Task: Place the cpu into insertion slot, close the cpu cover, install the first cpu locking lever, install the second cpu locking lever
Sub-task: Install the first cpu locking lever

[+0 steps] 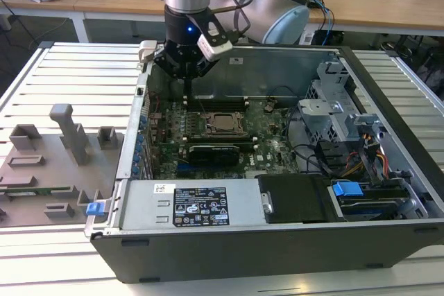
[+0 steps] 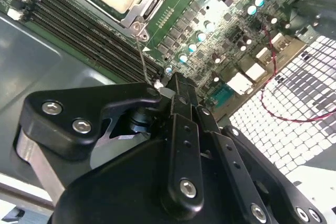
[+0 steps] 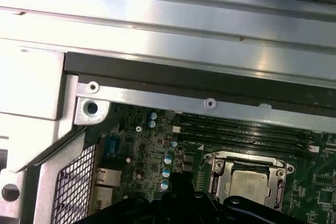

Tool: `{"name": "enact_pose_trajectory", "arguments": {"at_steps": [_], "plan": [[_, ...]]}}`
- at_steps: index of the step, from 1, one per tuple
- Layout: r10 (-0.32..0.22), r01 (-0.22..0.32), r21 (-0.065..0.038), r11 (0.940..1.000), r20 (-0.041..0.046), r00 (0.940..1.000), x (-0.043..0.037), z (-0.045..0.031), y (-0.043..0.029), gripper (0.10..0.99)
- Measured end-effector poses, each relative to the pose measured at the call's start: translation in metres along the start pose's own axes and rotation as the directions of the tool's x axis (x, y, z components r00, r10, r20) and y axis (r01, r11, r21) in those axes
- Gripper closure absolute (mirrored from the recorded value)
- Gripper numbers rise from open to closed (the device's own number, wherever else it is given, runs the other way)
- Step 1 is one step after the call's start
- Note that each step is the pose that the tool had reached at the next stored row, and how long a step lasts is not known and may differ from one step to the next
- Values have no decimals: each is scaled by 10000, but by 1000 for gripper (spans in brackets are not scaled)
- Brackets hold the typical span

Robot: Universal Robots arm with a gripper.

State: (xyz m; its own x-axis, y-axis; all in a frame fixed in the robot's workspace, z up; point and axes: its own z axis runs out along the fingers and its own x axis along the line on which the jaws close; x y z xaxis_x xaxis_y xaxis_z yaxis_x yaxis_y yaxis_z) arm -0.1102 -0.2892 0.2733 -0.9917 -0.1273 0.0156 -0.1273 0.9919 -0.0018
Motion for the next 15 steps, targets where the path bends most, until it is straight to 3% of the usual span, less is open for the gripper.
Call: {"name": "enact_pose_trajectory", "arguments": {"at_steps": [10,15], "plan": [[1,-1,0,10000,0,10000,-21,104,127,980],[2,-2,1,10000,0,10000,-92,127,120,980]]}}
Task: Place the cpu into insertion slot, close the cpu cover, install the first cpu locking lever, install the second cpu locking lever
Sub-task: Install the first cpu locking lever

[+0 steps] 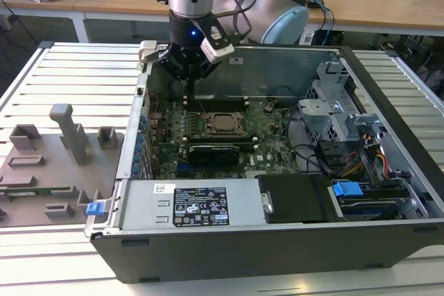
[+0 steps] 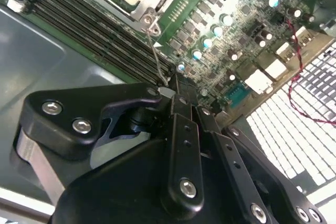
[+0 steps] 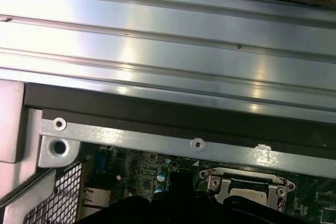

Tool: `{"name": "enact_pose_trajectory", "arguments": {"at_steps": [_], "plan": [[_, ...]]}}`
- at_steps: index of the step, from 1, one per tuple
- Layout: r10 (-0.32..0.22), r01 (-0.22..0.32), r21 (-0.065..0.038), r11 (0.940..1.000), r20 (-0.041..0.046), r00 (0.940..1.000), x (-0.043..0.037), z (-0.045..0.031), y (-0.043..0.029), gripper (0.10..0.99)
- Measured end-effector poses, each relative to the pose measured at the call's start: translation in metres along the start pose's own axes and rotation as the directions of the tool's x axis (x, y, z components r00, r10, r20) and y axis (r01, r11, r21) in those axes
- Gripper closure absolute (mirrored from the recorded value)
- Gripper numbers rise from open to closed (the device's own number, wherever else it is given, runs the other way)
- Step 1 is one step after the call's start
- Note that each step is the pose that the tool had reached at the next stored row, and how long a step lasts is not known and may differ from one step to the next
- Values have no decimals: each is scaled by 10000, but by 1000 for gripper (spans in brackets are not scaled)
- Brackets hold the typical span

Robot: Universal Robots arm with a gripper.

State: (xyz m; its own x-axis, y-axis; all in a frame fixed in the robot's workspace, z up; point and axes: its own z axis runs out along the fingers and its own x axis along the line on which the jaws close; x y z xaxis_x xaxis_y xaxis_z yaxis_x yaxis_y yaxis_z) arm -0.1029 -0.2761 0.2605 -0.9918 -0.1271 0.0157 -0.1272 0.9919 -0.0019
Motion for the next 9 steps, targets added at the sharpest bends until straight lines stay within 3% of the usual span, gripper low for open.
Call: {"name": "enact_pose_trajectory", "arguments": {"at_steps": [9], "plan": [[-1,1,-1,10000,-2,10000,-222,10,-28,980]]}}
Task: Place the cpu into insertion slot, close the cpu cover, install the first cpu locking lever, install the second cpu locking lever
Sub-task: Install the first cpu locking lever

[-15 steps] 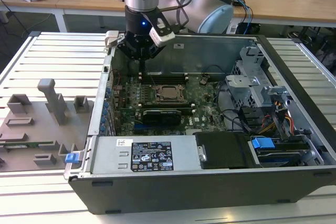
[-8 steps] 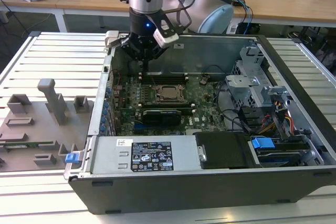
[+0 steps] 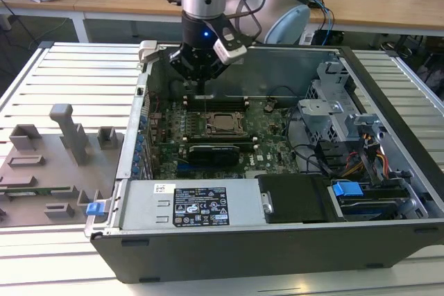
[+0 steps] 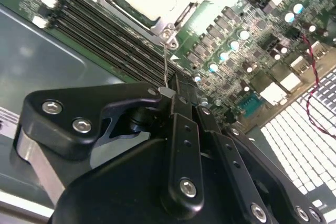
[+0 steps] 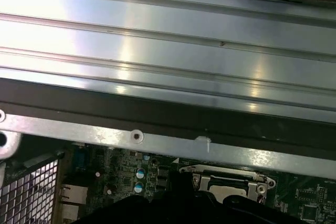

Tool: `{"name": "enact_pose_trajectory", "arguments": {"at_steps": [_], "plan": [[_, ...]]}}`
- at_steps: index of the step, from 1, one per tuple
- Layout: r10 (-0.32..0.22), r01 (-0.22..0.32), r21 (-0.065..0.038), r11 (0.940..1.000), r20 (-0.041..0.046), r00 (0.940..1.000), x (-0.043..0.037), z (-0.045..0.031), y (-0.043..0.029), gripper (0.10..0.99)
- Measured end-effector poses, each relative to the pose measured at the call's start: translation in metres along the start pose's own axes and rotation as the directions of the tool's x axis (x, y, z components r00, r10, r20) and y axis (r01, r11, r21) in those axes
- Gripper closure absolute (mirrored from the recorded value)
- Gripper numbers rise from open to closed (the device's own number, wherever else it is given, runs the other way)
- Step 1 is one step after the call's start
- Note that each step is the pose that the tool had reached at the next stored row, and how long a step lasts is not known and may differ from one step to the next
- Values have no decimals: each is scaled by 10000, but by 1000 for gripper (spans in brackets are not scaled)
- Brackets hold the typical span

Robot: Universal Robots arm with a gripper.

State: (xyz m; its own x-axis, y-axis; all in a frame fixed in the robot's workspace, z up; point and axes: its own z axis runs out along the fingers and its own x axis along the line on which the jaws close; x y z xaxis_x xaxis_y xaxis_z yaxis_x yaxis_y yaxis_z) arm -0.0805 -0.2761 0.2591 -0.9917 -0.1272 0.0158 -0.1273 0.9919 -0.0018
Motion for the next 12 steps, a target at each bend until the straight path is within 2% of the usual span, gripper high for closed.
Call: {"name": "enact_pose_trajectory", "arguments": {"at_steps": [4,8,10,12], "plan": [[-1,1,-1,10000,-3,10000,-81,10,-10,980],[108,-108,0,9999,-8,9999,-104,31,-13,980],[614,-614,2,9981,-8,9981,-104,36,-13,980],[894,-894,5,9960,-9,9960,-105,39,-13,980]]}}
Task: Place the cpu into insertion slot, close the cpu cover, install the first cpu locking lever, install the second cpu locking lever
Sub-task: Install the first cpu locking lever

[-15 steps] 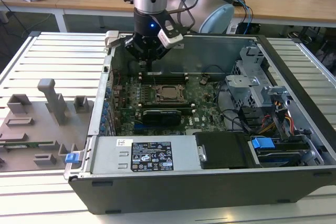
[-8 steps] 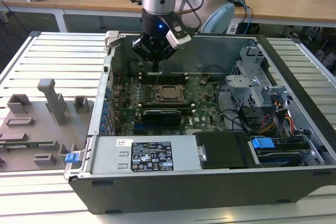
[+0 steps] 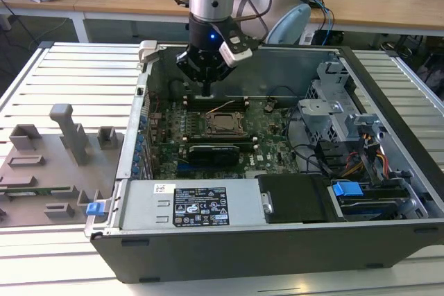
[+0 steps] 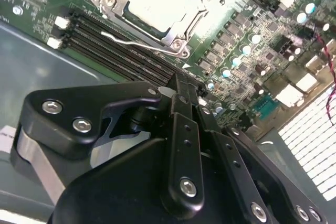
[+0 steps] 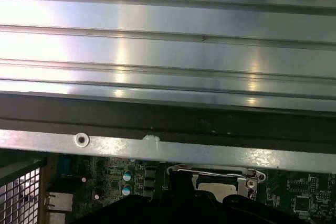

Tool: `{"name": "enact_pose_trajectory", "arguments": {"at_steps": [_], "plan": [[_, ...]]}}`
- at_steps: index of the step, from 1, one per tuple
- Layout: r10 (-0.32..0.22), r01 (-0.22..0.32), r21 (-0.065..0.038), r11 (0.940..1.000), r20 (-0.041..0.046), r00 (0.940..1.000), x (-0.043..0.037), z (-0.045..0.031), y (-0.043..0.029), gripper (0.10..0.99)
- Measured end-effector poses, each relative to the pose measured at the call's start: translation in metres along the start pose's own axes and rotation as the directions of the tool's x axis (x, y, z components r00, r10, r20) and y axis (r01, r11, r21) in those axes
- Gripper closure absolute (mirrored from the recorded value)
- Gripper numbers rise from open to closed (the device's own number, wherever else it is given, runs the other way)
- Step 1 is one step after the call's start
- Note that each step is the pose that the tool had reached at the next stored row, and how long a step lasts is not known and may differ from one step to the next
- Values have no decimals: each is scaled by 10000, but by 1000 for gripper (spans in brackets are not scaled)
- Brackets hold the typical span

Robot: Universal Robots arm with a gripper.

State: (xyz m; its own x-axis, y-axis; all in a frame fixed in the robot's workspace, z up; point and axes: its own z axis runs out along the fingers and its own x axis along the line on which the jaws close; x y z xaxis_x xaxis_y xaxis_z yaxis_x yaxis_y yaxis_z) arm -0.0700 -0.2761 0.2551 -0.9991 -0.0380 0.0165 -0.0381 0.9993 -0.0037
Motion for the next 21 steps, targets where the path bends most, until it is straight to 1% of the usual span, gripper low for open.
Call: {"name": "enact_pose_trajectory", "arguments": {"at_steps": [1,9,11,13,14,15,16,21], "plan": [[265,-265,-1,9996,-1,9996,0,1,0,980],[305,-305,-3,9995,-1,9995,0,3,0,980],[306,-306,-18,9995,-1,9995,0,47,0,980],[308,-308,-49,9995,0,9995,-1,71,-4,980],[313,-313,-123,9994,-1,9995,-1,90,-8,980],[313,-313,-243,9992,0,9995,-10,112,-11,980],[311,-311,-314,9990,1,9995,-18,124,-13,980],[308,-308,-511,9982,-11,9995,-76,192,-59,980]]}}
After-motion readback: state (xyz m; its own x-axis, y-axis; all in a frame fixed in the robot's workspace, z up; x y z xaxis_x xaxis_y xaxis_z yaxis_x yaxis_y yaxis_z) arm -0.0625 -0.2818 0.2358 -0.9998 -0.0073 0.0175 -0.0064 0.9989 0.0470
